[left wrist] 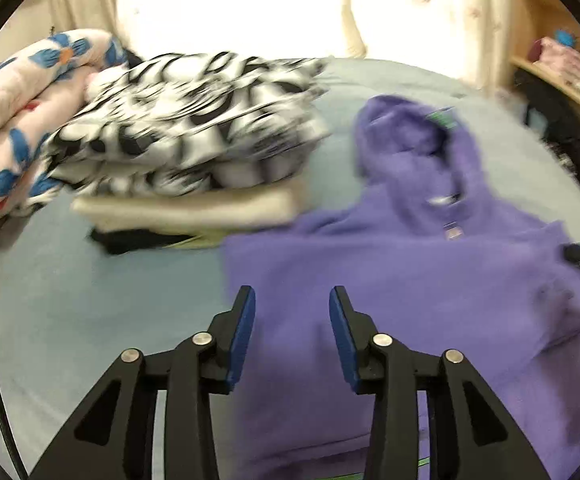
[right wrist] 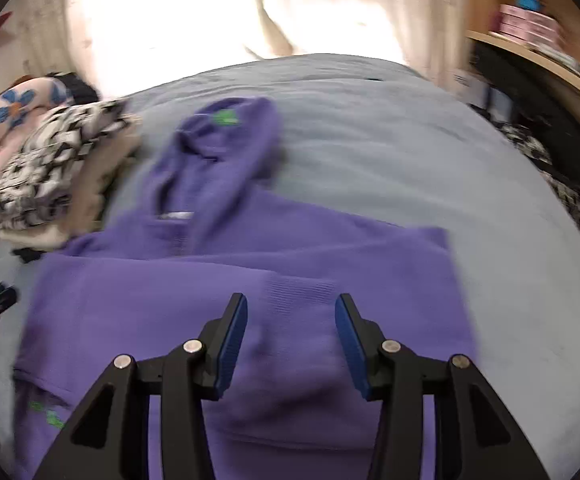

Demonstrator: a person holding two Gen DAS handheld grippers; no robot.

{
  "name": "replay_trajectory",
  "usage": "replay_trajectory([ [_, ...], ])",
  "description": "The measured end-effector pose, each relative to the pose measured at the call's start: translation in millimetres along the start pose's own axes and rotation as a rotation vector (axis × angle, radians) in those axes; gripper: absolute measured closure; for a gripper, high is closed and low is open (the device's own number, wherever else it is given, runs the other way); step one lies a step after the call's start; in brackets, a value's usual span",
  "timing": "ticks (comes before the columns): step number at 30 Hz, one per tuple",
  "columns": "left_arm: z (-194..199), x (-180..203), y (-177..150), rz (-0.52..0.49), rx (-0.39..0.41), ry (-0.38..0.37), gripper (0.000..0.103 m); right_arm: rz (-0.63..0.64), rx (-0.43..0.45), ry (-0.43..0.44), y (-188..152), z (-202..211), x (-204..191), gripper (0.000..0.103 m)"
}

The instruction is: Fold large clothes

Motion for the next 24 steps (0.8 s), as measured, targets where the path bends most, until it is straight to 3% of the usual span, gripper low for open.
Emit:
replay_trajectory([
  [6,-51,36,4,0.065,-0.075,-0.105,0.064,0.09,-0.021,0.063,-1,-28,-63,0.057],
  [9,-77,34,-7,0.081,-0.117,-0.078,0.064,0.095,-0.072,0.056,-7,-51,-69,0.057],
  [11,-89,29,-11,0.062,-0.127,-0.046,0.061,0.105,-0.072,0.02,-8,-62,-61,0.058],
  [13,-91,20,-13,0.028,-0.113,0.01,0.043,0.111,-0.06,-0.022,-8,-66,-47,0.058],
  [14,-91,15,-13,0.014,-0.104,0.044,0.039,0.109,-0.059,-0.057,-8,-68,-34,0.058],
  [15,-91,7,-15,0.001,-0.097,0.088,0.036,0.1,-0.063,-0.036,-10,-70,-24,0.061],
  [16,-93,1,-15,0.0,-0.098,0.091,0.036,0.098,-0.071,0.001,-11,-72,-20,0.062],
  [17,-93,-4,-16,0.003,-0.101,0.082,0.036,0.103,-0.072,0.013,-13,-72,-15,0.07],
  [18,-93,-8,-17,0.01,-0.101,0.067,0.036,0.12,-0.065,0.004,-15,-70,-11,0.078],
  [19,-92,-11,-18,0.014,-0.098,0.059,0.036,0.133,-0.06,-0.001,-15,-68,-10,0.078],
  [22,-91,-14,-19,-0.007,-0.096,0.067,0.036,0.176,-0.041,-0.039,-17,-61,-11,0.079],
  [24,-91,-13,-18,-0.024,-0.095,0.075,0.036,0.196,-0.026,-0.164,-18,-58,-4,0.067],
])
Point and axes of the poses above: each gripper's, at about its wrist camera, not at the fingertips, and z roughly against the way its jaws point, x to its right, y to its top, the point moved 6 cm from there along -z, roughly the way its jaws point, and after that the axes turned 9 degrees about -y, right-handed, at the moved point
